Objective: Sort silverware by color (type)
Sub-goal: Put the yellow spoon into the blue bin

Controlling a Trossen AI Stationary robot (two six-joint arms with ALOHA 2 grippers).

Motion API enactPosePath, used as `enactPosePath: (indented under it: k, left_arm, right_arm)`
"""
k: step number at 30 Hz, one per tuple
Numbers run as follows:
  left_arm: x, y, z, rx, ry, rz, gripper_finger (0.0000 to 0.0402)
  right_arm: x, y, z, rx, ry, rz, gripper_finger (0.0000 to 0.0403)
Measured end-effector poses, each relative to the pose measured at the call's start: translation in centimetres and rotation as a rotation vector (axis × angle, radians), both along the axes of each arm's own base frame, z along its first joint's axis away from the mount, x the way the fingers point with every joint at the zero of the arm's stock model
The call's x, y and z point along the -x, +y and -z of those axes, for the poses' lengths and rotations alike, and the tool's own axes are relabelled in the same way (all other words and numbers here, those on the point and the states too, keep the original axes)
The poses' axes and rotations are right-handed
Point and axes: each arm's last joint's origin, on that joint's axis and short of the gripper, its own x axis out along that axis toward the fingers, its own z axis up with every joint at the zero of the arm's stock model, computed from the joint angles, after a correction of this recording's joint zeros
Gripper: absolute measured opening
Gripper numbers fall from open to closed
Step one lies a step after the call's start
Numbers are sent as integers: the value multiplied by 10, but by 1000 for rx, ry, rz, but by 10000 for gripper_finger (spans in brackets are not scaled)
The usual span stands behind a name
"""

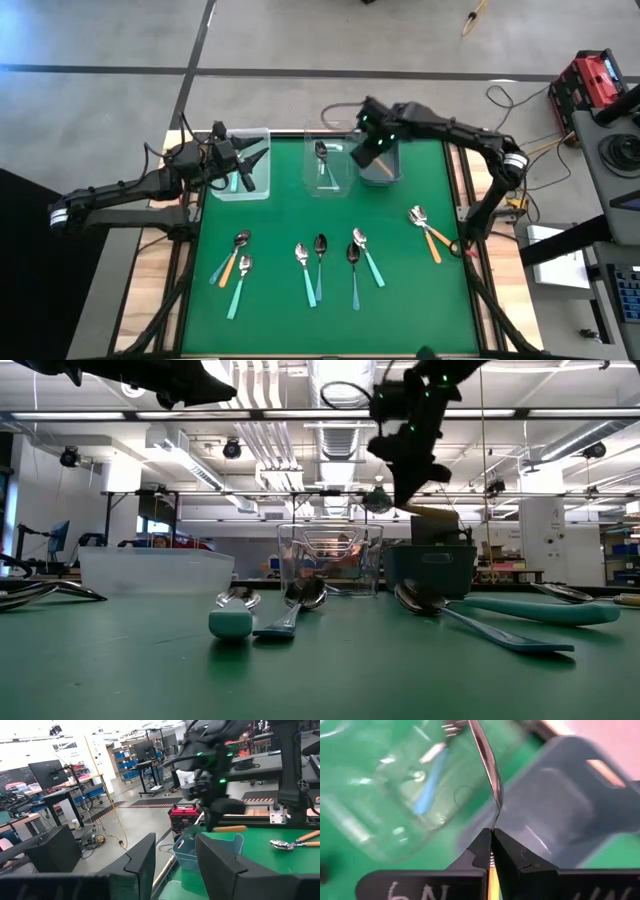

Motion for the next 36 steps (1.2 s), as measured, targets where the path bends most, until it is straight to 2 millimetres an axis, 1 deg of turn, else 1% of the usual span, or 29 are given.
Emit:
enactPosePath:
  k: [3,5,9,12,17,22,36]
  left_arm:
    - [0,0,0,0,0,0,123]
    - [0,0,0,0,-1,0,123]
    - [0,0,0,0,-1,0,123]
    - [0,0,0,0,-1,0,123]
    - [0,0,0,0,-1,0,123]
    - [0,0,0,0,-1,0,123]
    - [0,0,0,0,-1,0,123]
  right_arm:
    - [15,-25,9,-5,22,58,8]
    - [26,-37,18,-27,41,85,8]
    - [39,-49,38,-100,-9,116,8]
    - [42,-54,52,-107,-42,161,8]
    - [45,-55,72,-154,-114,180,8]
    - [47,-52,84,-176,-123,218,8]
    - [47,-52,90,-174,-145,246,8]
